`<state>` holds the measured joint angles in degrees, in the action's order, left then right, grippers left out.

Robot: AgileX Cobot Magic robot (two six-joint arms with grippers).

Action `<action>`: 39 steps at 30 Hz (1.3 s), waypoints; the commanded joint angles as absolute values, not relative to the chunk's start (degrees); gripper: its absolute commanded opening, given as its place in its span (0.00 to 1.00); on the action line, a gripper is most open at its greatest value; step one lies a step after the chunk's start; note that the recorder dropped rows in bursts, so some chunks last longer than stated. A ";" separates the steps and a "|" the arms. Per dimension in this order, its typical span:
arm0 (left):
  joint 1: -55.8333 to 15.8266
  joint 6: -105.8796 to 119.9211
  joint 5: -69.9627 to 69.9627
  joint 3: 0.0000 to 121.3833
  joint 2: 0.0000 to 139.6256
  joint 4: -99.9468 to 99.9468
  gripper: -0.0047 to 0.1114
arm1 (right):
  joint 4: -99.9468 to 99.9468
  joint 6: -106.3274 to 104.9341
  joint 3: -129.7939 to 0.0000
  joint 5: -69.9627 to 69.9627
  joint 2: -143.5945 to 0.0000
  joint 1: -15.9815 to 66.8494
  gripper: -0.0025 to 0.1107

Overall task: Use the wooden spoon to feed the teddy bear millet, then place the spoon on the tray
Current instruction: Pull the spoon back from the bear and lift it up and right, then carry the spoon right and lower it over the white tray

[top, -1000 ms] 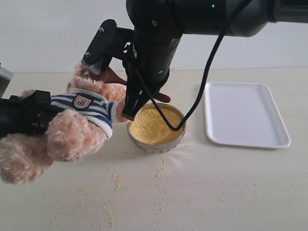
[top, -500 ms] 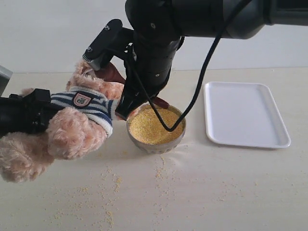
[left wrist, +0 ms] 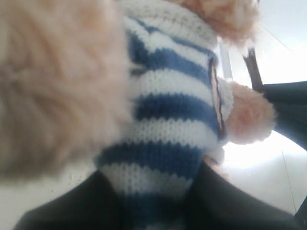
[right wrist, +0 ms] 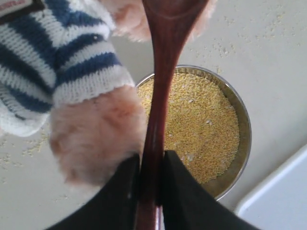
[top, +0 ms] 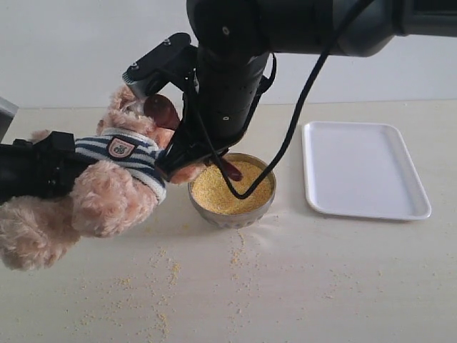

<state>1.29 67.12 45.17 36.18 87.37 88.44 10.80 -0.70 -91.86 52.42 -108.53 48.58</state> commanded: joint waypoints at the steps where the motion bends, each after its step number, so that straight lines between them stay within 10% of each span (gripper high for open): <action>1: 0.83 69.06 46.08 36.07 86.70 90.18 0.08 | 9.04 0.00 -91.98 52.69 -106.50 48.51 0.02; 22: 0.83 76.85 46.04 36.07 86.70 90.59 0.08 | 11.06 -7.92 -91.98 69.96 -99.85 47.39 0.02; 39: 0.83 76.74 47.41 36.07 86.70 91.04 0.08 | 2.25 -8.05 -91.98 69.96 -89.92 28.98 0.02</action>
